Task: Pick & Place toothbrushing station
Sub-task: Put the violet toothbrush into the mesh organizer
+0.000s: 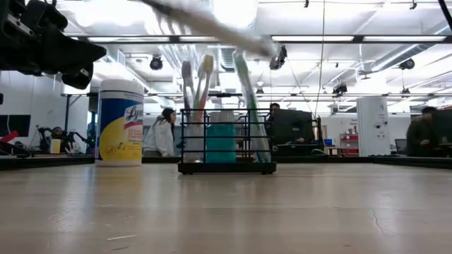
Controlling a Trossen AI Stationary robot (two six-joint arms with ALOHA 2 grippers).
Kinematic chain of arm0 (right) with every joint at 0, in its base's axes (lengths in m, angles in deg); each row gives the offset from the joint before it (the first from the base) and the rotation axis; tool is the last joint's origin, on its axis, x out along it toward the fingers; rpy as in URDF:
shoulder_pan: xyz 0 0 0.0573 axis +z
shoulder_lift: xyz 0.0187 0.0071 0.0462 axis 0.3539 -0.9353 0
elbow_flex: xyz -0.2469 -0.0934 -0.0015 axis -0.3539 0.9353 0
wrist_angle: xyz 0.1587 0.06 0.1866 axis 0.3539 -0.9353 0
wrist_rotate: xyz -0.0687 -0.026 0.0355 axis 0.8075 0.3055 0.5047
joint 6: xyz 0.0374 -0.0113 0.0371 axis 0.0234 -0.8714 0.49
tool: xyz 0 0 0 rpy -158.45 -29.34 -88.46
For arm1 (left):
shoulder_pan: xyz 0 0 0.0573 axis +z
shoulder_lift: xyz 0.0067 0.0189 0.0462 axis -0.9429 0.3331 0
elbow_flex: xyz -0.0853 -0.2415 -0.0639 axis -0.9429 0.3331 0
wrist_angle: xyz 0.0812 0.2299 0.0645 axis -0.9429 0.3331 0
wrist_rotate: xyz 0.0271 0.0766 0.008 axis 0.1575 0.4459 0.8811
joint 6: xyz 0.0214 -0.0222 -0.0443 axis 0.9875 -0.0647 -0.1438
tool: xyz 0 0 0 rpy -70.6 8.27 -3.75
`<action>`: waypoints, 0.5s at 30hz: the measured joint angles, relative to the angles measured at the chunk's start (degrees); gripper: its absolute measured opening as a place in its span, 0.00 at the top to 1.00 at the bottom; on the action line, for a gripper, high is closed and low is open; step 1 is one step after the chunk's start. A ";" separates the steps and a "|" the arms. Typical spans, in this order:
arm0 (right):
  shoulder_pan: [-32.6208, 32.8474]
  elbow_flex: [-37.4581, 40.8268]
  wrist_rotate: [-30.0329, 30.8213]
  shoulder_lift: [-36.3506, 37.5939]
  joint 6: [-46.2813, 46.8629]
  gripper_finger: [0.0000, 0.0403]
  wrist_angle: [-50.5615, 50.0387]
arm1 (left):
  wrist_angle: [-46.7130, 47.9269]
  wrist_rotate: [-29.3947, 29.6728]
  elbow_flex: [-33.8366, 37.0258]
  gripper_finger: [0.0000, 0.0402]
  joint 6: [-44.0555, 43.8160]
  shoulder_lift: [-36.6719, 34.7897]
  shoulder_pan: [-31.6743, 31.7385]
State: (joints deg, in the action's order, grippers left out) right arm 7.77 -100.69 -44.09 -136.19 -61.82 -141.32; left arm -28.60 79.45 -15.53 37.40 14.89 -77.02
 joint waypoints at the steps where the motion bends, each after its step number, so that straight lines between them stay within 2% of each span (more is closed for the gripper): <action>1: 0.00 0.02 0.55 1.48 -1.83 0.98 0.43 | 0.00 0.00 0.00 0.97 0.03 0.00 0.01; 10: -1.95 0.92 4.17 16.80 -16.32 0.98 5.24 | -0.10 0.44 0.00 0.97 4.35 0.00 0.01; 15: -4.10 5.06 4.60 27.53 -22.25 0.98 8.02 | -0.18 0.93 0.00 0.97 6.02 0.00 0.00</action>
State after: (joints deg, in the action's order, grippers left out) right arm 3.67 -95.63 -39.49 -108.67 -84.08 -133.30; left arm -28.78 80.38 -15.53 43.42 14.89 -77.02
